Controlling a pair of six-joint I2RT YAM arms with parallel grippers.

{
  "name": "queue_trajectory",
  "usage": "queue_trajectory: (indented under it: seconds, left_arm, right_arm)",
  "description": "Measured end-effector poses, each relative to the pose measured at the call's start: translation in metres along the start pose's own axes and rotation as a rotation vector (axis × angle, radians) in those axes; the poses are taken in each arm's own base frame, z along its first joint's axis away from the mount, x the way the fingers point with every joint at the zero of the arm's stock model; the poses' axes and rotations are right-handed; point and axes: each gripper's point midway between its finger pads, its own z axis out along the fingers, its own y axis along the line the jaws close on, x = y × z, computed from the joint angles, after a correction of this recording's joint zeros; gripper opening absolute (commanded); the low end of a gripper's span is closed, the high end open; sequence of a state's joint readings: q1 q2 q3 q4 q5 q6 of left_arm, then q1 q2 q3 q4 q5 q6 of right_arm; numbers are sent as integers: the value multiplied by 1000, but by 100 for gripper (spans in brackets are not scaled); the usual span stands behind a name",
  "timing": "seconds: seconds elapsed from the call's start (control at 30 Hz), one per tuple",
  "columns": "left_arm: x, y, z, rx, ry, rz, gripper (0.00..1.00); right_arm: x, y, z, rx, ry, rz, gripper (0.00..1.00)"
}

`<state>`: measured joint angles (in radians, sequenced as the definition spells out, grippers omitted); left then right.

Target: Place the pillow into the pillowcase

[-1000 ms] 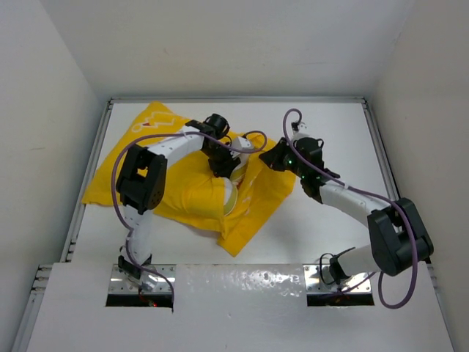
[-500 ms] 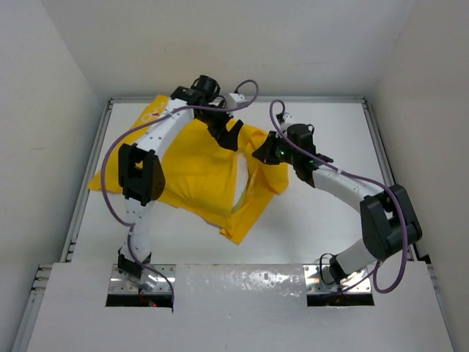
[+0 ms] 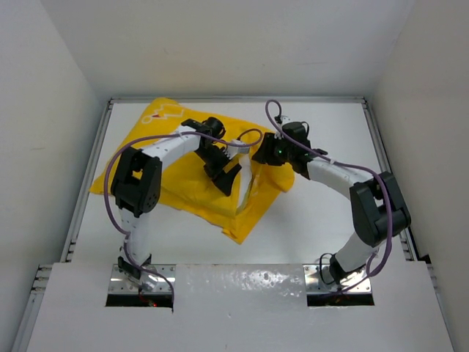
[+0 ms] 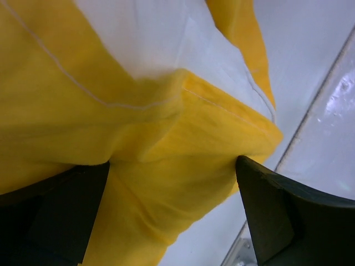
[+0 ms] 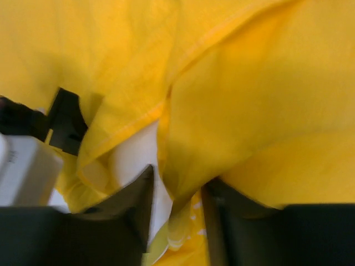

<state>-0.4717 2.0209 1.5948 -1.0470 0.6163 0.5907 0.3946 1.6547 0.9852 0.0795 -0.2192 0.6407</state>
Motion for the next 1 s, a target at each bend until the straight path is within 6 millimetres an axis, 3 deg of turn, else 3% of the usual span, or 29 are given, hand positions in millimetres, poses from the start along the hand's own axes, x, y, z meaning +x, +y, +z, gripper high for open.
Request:
queue_trajectory:
  seconds: [0.03,0.07,0.13,0.2,0.37,0.4,0.47,0.5,0.67,0.8,1.0]
  left_arm:
    - [-3,2,0,-14,-13,-7,86]
    - [-3,6,2,-33,-19,-15,49]
    - [-2,17,7,-80,-25,-27,13]
    - [-1,26,11,-108,-34,-37,2]
    - [-4,29,12,-116,-54,-42,0]
    - [-4,29,12,-115,-56,-41,0]
    - [-4,28,12,-114,-59,-41,0]
    - [-5,28,12,-116,-61,-42,0]
    - [-6,39,4,-143,-95,-129,0]
    - [-14,64,-17,-190,-170,-214,0]
    - [-23,88,-41,-253,-235,-252,0]
  right_arm:
    - [4,-2,0,8,10,4,49]
    - [8,-5,0,14,20,9,55]
    - [19,-9,0,23,41,27,58]
    - [31,-15,0,29,57,48,59]
    - [66,-34,3,85,90,150,48]
    - [67,-36,6,92,87,167,32]
    - [66,-38,15,93,69,194,14]
    - [67,-40,18,95,65,206,0]
    - [72,-29,19,11,65,215,0]
    - [93,5,-9,-206,152,108,0]
    - [73,92,-44,-522,139,-95,0]
